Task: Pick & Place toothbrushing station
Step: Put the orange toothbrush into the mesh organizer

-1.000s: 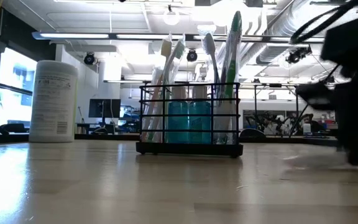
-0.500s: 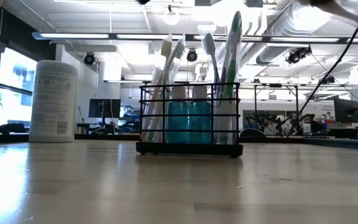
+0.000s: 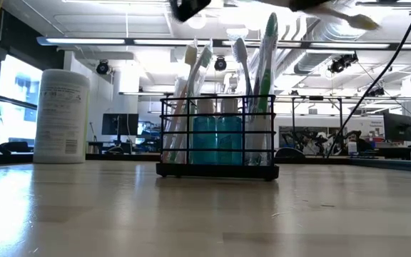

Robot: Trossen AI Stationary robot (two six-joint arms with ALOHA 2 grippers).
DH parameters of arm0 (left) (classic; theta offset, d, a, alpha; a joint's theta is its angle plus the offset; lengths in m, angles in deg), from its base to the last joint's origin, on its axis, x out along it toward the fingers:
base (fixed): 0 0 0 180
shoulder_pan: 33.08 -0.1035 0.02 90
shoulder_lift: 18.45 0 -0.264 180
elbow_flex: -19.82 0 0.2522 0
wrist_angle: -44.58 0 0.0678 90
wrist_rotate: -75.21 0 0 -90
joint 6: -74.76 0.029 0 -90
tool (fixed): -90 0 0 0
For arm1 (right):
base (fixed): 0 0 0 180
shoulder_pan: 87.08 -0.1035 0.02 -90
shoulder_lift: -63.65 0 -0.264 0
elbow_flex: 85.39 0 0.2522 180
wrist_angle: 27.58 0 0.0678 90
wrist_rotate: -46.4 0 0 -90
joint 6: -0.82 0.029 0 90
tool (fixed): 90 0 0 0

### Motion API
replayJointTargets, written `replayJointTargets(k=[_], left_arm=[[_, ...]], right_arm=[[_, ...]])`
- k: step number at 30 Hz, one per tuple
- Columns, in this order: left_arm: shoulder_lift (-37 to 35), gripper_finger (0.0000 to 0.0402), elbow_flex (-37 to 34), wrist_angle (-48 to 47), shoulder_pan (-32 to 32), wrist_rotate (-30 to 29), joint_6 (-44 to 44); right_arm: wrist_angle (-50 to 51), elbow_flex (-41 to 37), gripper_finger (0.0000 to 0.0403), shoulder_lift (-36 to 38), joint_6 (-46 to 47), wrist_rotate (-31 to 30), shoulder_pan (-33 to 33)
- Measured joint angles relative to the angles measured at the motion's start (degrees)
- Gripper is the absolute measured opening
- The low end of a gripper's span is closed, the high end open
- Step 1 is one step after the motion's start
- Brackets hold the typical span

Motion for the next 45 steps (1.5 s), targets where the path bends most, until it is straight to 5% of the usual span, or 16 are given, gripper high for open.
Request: replayJointTargets(k=[23, 33, 45], left_arm=[[2.5, 0.0174, -0.2, -1.4, 0.0, -1.4, 3.3], [2.9, 0.0024, -0.3, -2.1, -0.1, -0.8, 4.1], [2.8, 0.0007, -0.2, -3.3, 0.0, -1.0, 4.5]], right_arm=[[-4.6, 2.4, 0.0013, 0.1, -8.1, -3.2, 0.0], [-5.0, 2.3, 0.0022, 0.2, -7.4, -3.1, -0.1], [-14.8, 2.3, 0.0096, 0.2, -2.3, -9.8, -3.3]])
